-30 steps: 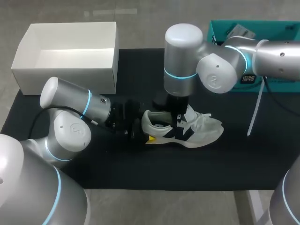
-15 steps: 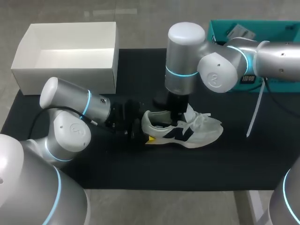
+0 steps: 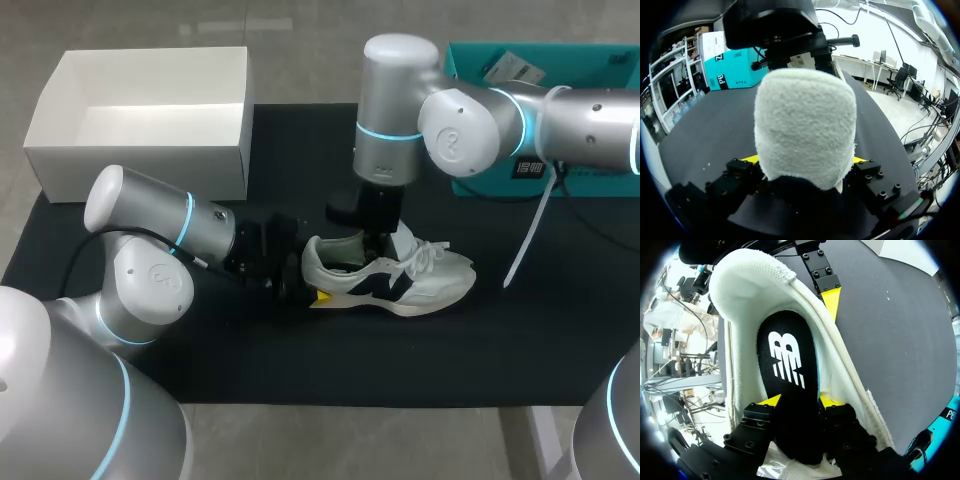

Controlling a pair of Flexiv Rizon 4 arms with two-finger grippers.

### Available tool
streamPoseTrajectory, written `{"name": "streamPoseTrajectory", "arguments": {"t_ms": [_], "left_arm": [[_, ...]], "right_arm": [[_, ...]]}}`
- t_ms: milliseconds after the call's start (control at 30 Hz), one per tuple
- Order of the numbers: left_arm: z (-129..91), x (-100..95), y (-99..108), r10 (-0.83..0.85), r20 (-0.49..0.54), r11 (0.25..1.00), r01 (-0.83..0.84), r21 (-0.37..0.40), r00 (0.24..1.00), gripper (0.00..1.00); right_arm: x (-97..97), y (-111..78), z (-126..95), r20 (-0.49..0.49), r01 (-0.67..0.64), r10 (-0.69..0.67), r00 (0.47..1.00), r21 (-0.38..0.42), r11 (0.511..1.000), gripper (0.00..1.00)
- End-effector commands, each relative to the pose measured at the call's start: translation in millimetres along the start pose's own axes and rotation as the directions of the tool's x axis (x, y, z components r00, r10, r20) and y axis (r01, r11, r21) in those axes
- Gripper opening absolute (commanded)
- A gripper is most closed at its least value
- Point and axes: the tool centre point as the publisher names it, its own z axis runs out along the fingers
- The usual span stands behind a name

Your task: Take the shoe out of the shoebox, open the shoe tongue, remove and reinsert the insole, then place the shoe into the shoebox

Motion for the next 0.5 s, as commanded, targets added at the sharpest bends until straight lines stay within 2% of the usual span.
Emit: {"name": "streamPoseTrajectory", "arguments": {"t_ms": [33, 167, 233, 267, 300, 500], "left_arm": [[-1, -1.1, -2, 0.001, 0.001, 1.000, -0.001, 0.001, 1.000, 0.00], [-1, -1.1, -2, 0.001, 0.001, 1.000, -0.001, 0.001, 1.000, 0.00], [-1, -1.1, -2, 0.001, 0.001, 1.000, -0.001, 0.001, 1.000, 0.00], [-1, -1.1, -2, 0.001, 0.001, 1.000, -0.001, 0.001, 1.000, 0.00], [-1, -1.1, -2, 0.001, 0.001, 1.000, -0.001, 0.001, 1.000, 0.00], [-1, -1.1, -2, 0.001, 0.001, 1.000, -0.001, 0.001, 1.000, 0.00]], "right_arm": [[1.1, 2.8, 90, -0.046, -0.006, 0.005, 0.999, -0.010, 1.000, 0.46], [6.6, 4.6, 103, -0.086, -0.010, 0.009, 0.996, -0.010, 1.000, 0.47], [8.1, 3.2, 109, -0.098, -0.020, 0.019, 0.995, -0.003, 1.000, 0.42], [8.6, 2.2, 111, -0.097, -0.027, 0.027, 0.995, -0.006, 1.000, 0.32], [8.9, 1.2, 113, -0.100, -0.035, 0.034, 0.994, -0.008, 0.999, 0.00], [11.2, -5.4, 115, -0.109, -0.077, 0.077, 0.991, 0.001, 0.997, 0.00]]}}
